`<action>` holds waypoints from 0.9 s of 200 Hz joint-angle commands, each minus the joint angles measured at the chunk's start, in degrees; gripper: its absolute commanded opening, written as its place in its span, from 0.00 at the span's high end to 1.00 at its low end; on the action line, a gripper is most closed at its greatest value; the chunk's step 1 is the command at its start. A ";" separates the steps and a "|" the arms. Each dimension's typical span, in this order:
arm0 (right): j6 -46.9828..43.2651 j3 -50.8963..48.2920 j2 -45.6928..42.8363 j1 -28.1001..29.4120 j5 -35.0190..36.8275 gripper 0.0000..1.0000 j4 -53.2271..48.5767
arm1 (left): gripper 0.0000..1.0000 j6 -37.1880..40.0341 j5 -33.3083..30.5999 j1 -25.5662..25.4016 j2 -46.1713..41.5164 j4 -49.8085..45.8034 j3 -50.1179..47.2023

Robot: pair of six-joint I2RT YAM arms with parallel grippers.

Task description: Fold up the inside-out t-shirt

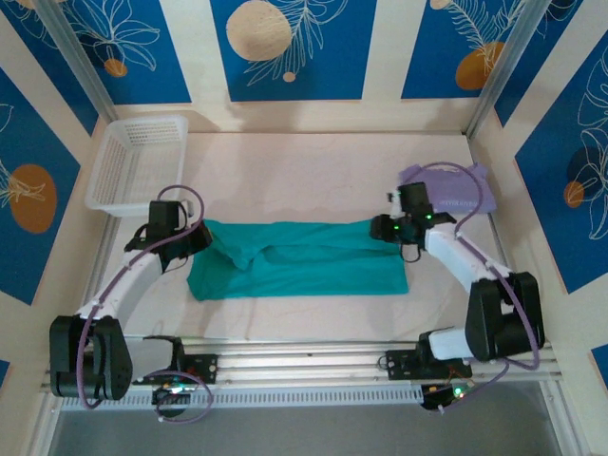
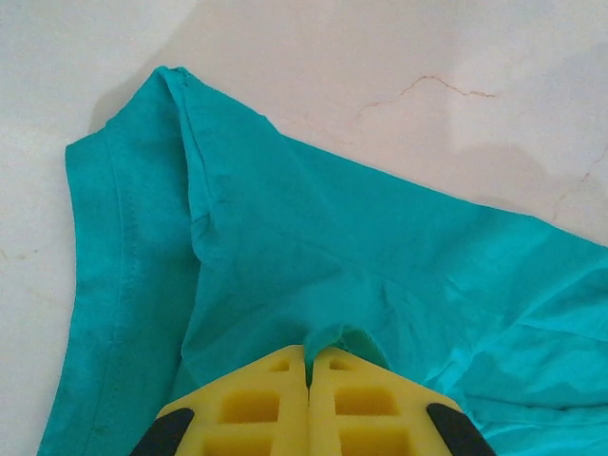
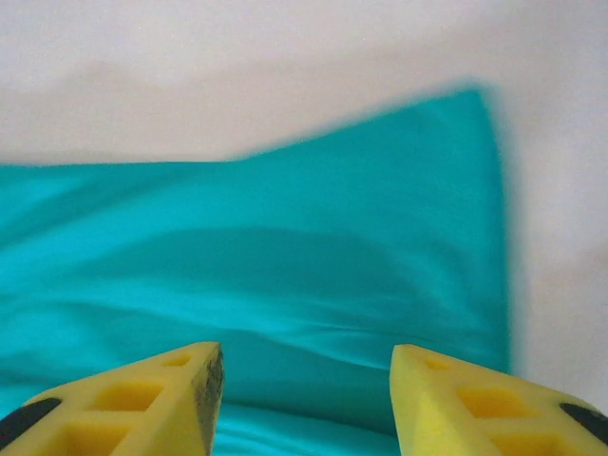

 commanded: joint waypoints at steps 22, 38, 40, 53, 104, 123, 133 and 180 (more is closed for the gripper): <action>-1.74 4.02 6.78 22.72 -7.35 0.47 14.66 | 1.00 -1.14 1.82 0.74 0.19 1.72 -0.74; -2.21 6.75 11.94 29.85 -6.62 0.44 19.18 | 1.00 -1.06 1.77 0.72 -0.14 1.81 -1.17; -2.46 7.12 12.69 30.50 -6.59 0.44 19.56 | 1.00 -1.12 1.79 0.71 -0.17 1.81 -1.22; -3.54 10.31 16.91 34.03 -6.47 0.43 20.86 | 1.00 -1.14 1.95 0.73 -0.28 1.90 -1.35; -10.40 20.25 30.60 41.79 -1.63 0.42 21.53 | 1.00 -1.27 2.51 0.76 -0.62 2.47 -1.65; -12.77 23.62 34.63 43.18 1.23 0.42 20.50 | 1.00 -1.30 2.66 0.76 -0.53 2.51 -1.62; -14.24 25.01 36.46 43.95 3.10 0.42 20.18 | 1.00 -1.41 2.76 0.74 -0.53 2.51 -1.62; -17.38 29.80 42.13 46.08 8.71 0.44 18.97 | 1.00 -1.27 2.49 0.74 -0.51 2.26 -1.62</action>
